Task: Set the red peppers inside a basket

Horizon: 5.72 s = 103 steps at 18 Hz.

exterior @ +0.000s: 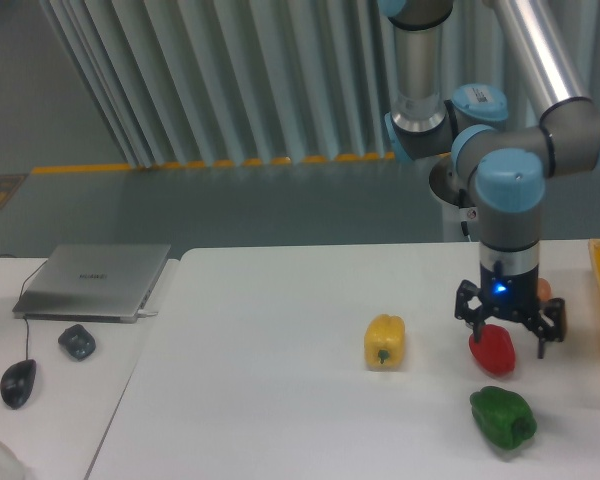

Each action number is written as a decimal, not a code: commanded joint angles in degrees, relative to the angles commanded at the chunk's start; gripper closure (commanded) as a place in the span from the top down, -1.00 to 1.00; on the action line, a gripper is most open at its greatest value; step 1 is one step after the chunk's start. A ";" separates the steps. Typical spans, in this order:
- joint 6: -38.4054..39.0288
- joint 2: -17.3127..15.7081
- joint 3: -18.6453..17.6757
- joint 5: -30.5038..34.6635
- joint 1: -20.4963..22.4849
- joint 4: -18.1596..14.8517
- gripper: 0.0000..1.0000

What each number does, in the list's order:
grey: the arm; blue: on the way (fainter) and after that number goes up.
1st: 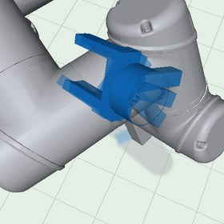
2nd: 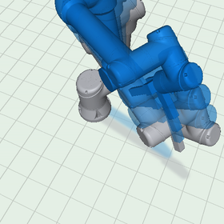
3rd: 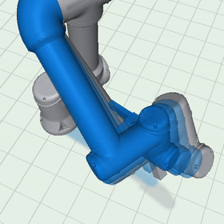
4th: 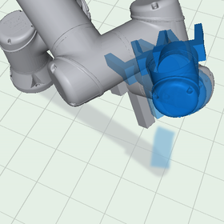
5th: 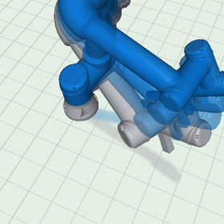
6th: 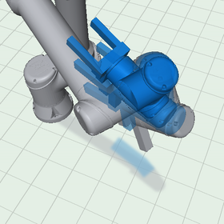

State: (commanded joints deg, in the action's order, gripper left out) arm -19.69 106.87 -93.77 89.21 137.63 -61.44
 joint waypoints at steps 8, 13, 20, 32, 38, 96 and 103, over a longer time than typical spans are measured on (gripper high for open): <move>0.79 -0.18 -2.74 0.53 -0.87 -0.26 1.00; 4.12 0.18 -2.91 2.81 -4.47 -0.53 1.00; 5.72 1.32 -4.14 3.60 -5.36 -0.53 1.00; 5.63 2.55 -4.32 5.54 -5.53 -0.26 1.00; 5.54 3.43 -4.58 7.12 -6.14 -0.17 1.00; -105.63 -3.78 3.94 3.16 20.04 -14.15 0.28; -121.18 -3.16 3.85 1.07 26.45 -13.27 0.30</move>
State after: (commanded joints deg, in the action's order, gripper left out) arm -140.87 103.71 -89.91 90.27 164.08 -74.71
